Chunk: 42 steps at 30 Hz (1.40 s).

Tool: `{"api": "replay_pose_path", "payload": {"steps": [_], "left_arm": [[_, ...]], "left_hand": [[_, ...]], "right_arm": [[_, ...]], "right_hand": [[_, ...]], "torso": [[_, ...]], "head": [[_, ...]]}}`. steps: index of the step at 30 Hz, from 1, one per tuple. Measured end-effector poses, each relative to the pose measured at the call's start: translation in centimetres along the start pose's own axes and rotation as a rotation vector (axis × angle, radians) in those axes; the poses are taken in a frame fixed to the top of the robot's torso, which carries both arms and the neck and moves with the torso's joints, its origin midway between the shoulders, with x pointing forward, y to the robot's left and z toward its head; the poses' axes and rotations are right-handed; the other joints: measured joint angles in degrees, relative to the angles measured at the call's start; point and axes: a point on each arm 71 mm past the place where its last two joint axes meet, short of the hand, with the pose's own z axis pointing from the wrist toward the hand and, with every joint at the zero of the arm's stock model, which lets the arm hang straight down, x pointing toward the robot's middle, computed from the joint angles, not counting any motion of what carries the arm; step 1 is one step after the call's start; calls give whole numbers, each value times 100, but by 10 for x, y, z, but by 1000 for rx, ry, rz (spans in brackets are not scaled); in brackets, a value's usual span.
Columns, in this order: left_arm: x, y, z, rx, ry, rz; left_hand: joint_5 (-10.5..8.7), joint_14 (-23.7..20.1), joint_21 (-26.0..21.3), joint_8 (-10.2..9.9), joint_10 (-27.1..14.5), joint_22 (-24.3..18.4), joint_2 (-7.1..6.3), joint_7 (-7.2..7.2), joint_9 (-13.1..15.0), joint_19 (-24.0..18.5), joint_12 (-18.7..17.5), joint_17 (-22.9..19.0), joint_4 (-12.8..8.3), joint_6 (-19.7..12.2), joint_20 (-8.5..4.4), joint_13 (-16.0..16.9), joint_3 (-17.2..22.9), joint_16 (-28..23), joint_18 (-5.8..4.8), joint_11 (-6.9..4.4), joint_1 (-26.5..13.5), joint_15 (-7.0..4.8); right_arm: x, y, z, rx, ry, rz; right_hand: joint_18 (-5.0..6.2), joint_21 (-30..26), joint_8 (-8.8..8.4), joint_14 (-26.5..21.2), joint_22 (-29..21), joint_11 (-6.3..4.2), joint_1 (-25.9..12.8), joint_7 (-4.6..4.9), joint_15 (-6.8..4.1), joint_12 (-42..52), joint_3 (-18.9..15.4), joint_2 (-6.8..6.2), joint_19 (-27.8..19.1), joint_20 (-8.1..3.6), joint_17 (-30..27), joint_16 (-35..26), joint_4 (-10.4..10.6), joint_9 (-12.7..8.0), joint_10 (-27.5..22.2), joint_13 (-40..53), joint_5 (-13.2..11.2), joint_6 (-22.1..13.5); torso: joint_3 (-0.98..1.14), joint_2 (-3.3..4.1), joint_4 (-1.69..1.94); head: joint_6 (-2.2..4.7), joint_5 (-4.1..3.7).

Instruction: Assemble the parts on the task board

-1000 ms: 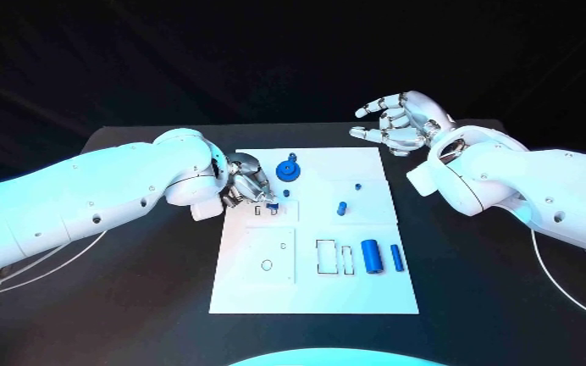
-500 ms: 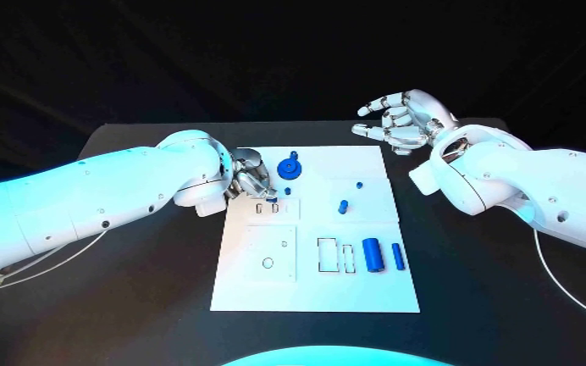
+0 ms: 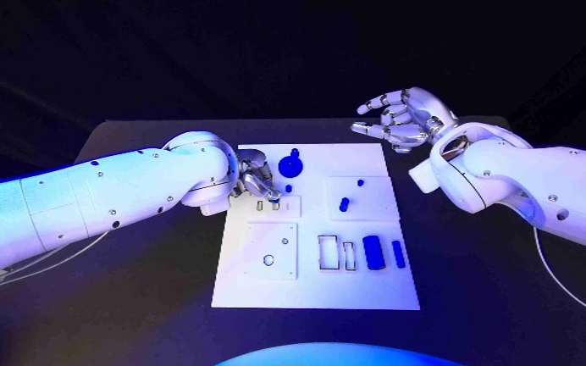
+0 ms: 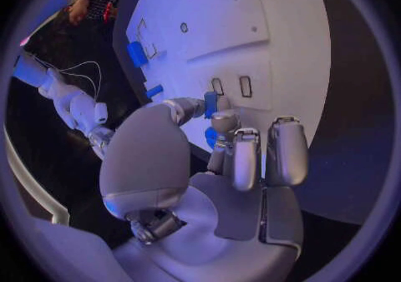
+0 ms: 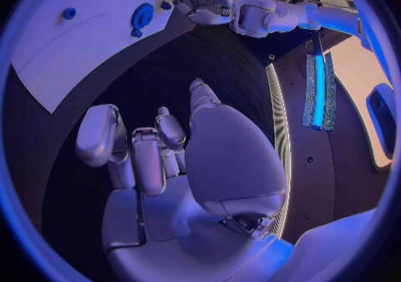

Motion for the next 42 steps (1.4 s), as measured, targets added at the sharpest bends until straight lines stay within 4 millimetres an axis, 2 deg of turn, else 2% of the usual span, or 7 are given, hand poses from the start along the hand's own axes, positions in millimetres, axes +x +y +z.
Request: {"api": "replay_pose_path", "payload": {"steps": [7, 8, 9, 10, 21, 23, 42], "left_arm": [[1, 1, 1, -7, 12, 6], [1, 1, 1, -8, 14, 6], [1, 1, 1, -9, 16, 7], [1, 1, 1, -10, 18, 8], [5, 0, 4, -16, 48, 21], [6, 0, 4, -16, 52, 23], [7, -1, 4, -15, 64, 32]], "left_hand": [[35, 0, 0, -7, 0, 0, 1, 0, 2, 0, 0, 0, 0, 1, 0, -3, 1, 0, 0, 1, -1, 0], [35, 0, 0, -9, 0, 0, 8, -1, 53, 0, 0, 0, -1, 1, 0, -5, 1, 0, 0, 1, -38, 0], [37, 0, 0, -21, 0, 0, 1, -1, 362, 0, 0, 0, -1, 1, 0, -7, 1, 0, 1, 1, -45, 0], [38, 0, 0, -21, 0, 0, 0, -1, 383, 0, 0, 0, -1, 1, 0, -8, 1, 0, 0, 1, -46, 0], [65, 0, 20, -22, 22, 15, -7, -22, 390, -1, 0, 0, -9, 23, 0, -17, 10, 0, 1, -19, -99, 0], [65, 0, 20, -37, 22, 22, -7, -23, 547, -1, 0, 0, -9, 23, 0, -18, 10, 0, 1, -19, -99, 1], [107, 20, 20, -15, 41, 38, -7, -32, 632, -1, 0, 0, -9, 34, -1, -9, 11, 0, 1, -1, -157, -20]], "right_arm": [[1, 0, 0, 0, 7, -4], [2, 0, 1, 0, 8, -4], [2, 0, 1, 0, 10, -5], [3, 0, 1, 0, 13, -5], [5, -1, 1, 1, 21, -7], [5, -1, 1, 1, 21, -7], [4, -2, 0, 3, 19, -7]], "right_hand": [[0, -35, 22, 0, -10, 0, -23, 0, 0, 0, -15, -23, 0, 0, 0, 0, -15, 0, 0, -14, 0, 0], [0, -35, 22, 0, -10, 0, -23, 0, 0, 0, -15, -23, 0, 0, 0, 0, -15, 0, 0, -14, 0, 0], [0, -35, 22, 0, -10, 0, -23, 0, 0, 0, -15, -23, 0, 0, -1, 0, -15, 0, 0, -14, 0, 0], [0, -35, 22, 0, -10, 0, -23, 0, 0, 0, -15, -23, 0, 0, -1, 0, -15, 0, 0, -14, 0, 0], [-1, -35, 22, 0, -17, 0, -22, 0, 0, 0, -15, -23, 0, 0, -1, 0, -15, 1, 0, -19, 0, 0], [0, -35, 22, 0, -17, 0, -22, 0, 0, 0, -15, -23, 0, 0, -1, 0, -15, 1, 0, -19, 0, 0], [0, -35, 22, 0, -9, 0, -22, -19, 0, 0, -15, -23, 0, 0, -2, 0, -15, 1, 0, -12, 0, 19]], "torso": [[1, -1, 3], [1, 0, 3], [1, 0, 3], [1, -1, 3], [0, -1, 3], [1, -1, 1], [-2, -2, 1]], "head": [[-13, -5], [-14, -5], [-16, -5], [-18, -5], [-29, 11], [-29, 11], [-83, 9]]}}
